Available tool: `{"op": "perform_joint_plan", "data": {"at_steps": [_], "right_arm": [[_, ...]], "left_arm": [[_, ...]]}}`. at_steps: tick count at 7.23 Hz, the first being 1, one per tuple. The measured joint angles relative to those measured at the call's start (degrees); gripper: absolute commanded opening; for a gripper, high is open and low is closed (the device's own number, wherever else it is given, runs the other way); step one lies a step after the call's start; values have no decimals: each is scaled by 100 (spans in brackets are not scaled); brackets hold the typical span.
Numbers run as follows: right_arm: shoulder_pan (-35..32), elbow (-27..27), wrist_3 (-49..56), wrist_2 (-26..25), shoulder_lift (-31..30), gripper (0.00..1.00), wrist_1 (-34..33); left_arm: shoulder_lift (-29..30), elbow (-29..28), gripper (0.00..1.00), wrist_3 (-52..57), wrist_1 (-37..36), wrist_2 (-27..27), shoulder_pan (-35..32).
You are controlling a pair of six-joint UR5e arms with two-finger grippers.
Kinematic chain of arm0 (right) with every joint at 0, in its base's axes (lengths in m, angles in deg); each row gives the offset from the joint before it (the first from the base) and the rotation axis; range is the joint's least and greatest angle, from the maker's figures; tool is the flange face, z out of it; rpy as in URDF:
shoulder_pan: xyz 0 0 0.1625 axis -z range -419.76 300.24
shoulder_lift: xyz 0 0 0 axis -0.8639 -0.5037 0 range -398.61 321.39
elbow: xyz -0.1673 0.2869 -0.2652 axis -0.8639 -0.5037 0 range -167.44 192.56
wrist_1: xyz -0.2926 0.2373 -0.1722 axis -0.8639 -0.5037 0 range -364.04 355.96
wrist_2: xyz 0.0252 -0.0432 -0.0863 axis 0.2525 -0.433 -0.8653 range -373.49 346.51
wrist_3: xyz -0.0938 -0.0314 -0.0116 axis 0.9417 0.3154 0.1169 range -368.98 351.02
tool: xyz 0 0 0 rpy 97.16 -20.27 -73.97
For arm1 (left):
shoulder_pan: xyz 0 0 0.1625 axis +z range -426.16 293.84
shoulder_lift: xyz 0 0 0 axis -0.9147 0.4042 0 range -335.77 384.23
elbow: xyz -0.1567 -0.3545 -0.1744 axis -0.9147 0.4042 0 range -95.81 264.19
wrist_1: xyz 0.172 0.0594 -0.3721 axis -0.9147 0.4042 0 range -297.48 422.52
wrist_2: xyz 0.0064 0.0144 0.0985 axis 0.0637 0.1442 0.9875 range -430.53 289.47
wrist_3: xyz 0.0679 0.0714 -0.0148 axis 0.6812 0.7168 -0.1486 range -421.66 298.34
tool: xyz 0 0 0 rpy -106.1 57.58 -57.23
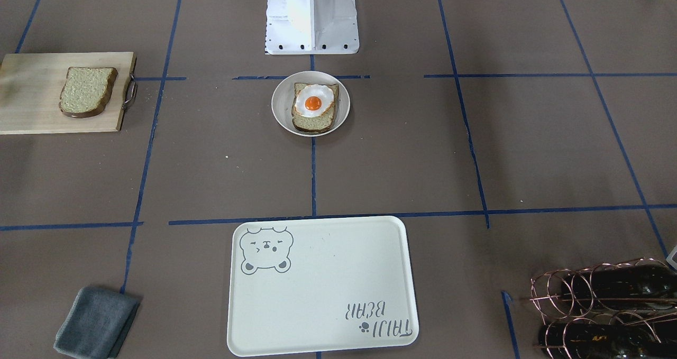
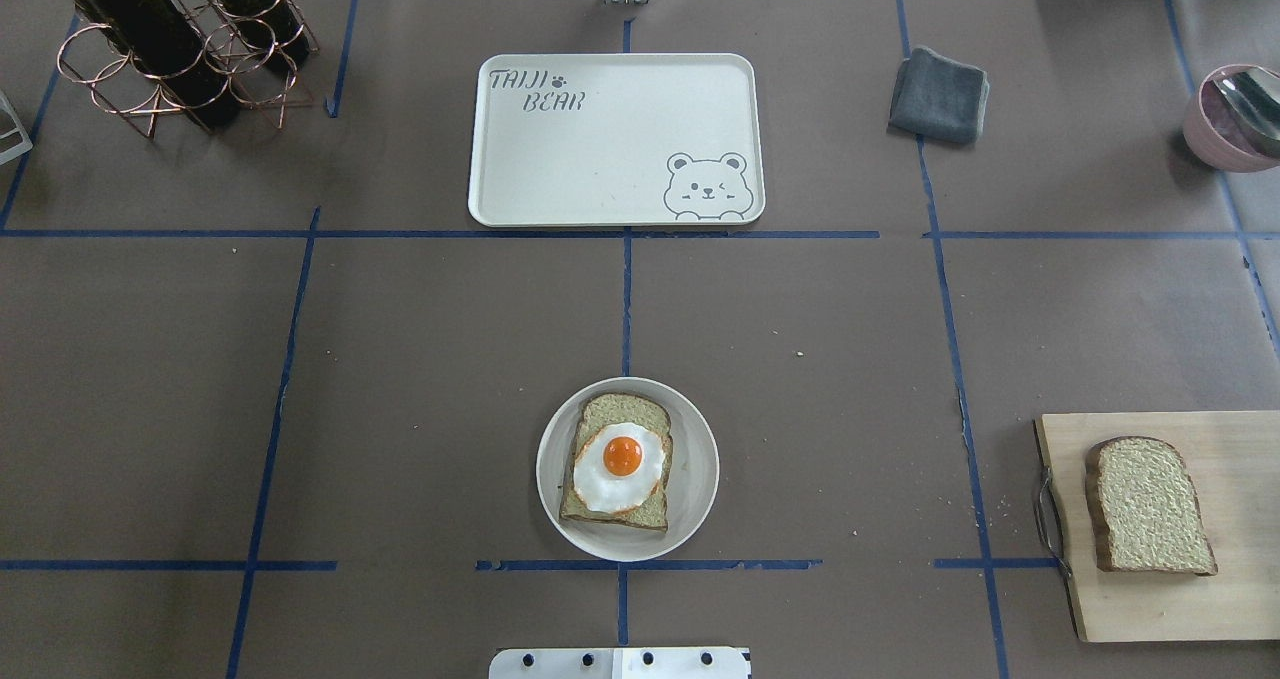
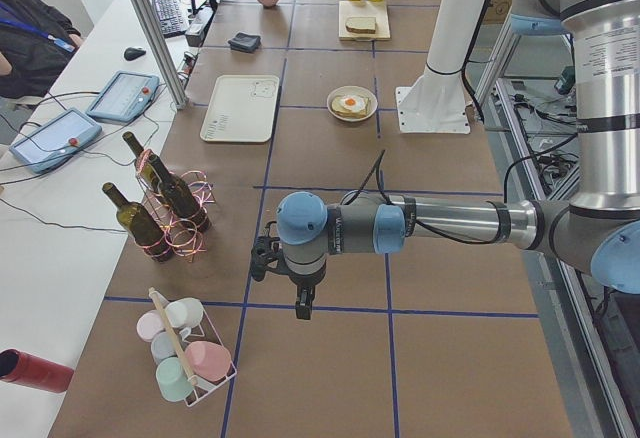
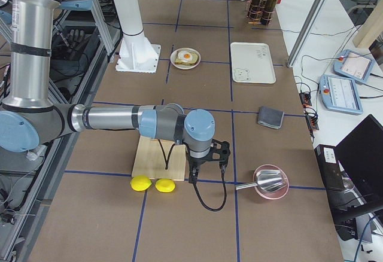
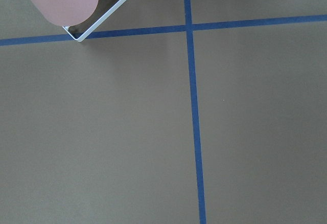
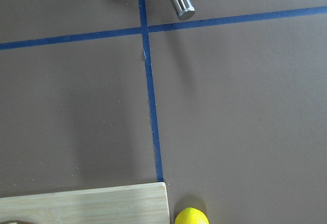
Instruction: Make sandwich and place on tray
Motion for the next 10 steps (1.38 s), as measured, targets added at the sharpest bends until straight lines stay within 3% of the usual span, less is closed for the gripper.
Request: {"op": "perform_joint_plan", "data": {"at_steps": [4, 8, 10], "right_arm": [[9, 4, -11, 5, 74, 100, 11], [328, 63, -126, 186, 675, 100, 24], [689, 336, -449, 247, 662, 100, 79]], "left_arm": [[71, 43, 100, -40, 28, -26, 7], [514, 85, 100, -340, 95, -67, 17], [691, 93, 100, -939, 637, -84, 79]]}}
